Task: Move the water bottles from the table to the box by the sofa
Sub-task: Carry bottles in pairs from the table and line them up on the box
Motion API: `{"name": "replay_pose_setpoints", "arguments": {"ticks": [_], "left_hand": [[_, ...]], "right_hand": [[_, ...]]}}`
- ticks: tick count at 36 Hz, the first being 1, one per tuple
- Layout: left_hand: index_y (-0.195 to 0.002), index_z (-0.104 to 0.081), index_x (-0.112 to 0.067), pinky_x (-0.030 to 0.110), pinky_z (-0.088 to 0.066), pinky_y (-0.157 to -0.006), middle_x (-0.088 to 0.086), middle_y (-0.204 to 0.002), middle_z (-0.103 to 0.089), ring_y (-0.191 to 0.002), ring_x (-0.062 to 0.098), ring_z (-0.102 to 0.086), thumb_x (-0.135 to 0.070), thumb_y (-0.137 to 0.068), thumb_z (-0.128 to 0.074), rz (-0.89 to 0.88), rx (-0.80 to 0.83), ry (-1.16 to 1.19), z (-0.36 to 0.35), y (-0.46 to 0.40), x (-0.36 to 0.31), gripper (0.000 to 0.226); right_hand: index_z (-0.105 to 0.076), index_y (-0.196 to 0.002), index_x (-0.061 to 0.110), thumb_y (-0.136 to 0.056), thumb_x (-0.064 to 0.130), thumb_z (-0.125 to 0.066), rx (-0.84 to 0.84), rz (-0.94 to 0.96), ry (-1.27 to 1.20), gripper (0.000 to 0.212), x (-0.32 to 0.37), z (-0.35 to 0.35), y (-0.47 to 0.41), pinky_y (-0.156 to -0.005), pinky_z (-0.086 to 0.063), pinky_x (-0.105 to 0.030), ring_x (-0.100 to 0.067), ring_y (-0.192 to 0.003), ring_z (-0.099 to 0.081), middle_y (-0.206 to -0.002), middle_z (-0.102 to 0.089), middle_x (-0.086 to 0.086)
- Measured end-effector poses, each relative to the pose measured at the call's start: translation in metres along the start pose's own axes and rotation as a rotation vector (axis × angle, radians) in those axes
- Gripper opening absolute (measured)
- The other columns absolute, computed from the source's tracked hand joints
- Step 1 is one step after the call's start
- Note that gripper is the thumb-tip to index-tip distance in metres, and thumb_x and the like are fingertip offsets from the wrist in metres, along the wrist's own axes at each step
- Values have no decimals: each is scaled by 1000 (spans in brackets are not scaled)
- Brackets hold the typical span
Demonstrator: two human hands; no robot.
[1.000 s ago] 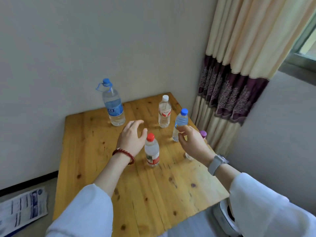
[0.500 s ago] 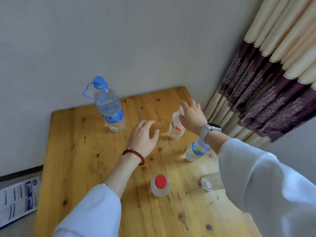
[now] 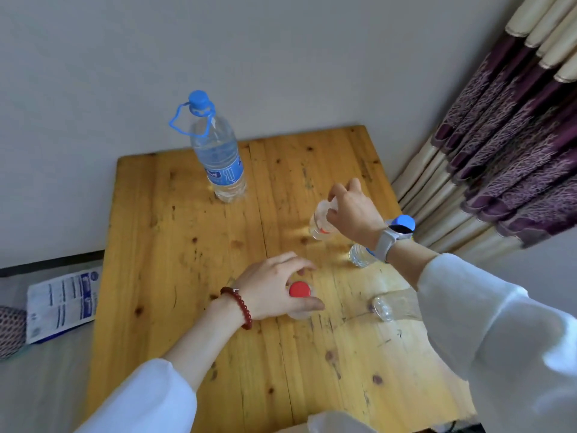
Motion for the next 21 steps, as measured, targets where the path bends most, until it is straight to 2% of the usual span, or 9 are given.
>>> {"name": "replay_pose_setpoints", "arguments": {"ticks": [3,5,7,10,15,21], "left_hand": [[-115,-49,-32,27,-48,-77,-14,-114,-46,-92,14,-56,-54,-70,-66,-5,29,-103,-13,7,-2,54],[-112,-52,-27,26,-48,-73,-11,-115,-45,-91,18,-58,-41,-77,-65,-21,-10,-92,-17,10,-4,40],[-109,-56,-24,25,-46,-68,-11,-110,-46,-88,16,-56,-34,-79,-66,-17,-59,-30,-17,12,-4,33],[-103,-62,-20,30,-50,-72,-12,-99,-46,-86,14,-54,-26,-76,-68,-12,-115,59,-15,13,-2,29],[-95,-65,-18,29,-50,-71,-10,-92,-49,-80,15,-56,-22,-73,-71,-33,-205,82,-13,17,1,23],[-87,-65,-20,27,-50,-64,-10,-88,-54,-73,16,-57,-29,-71,-70,-136,-265,47,-12,25,-25,19]], "right_hand": [[-48,-115,6,-86,12,-48,39,12,-9,29,1,-3,15,-70,-49,-40,-38,-76,-53,-115,-39,-17],[-49,-116,7,-86,13,-49,55,12,-16,30,1,-5,26,-75,-50,-43,-41,-85,-55,-117,-40,-16],[-50,-115,8,-85,15,-49,65,13,-25,31,1,-6,38,-77,-49,-43,-41,-90,-55,-118,-41,-15],[-51,-114,10,-84,17,-50,65,15,-32,31,0,-5,57,-77,-49,-40,-38,-92,-57,-117,-45,-12],[-54,-112,11,-82,18,-53,6,-1,-54,31,-6,6,98,-76,-50,-41,-34,-91,-56,-115,-47,-9],[-54,-106,15,-80,20,-54,-105,-72,-105,26,-26,18,158,-71,-48,-38,-35,-86,-55,-109,-47,-6]]}}
Point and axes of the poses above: each hand's wrist, its own y-axis away from the middle knuckle, its own z-axis out of the back of the hand, x = y × z, the point moved 5 cm from there along -y, towards the middle knuckle
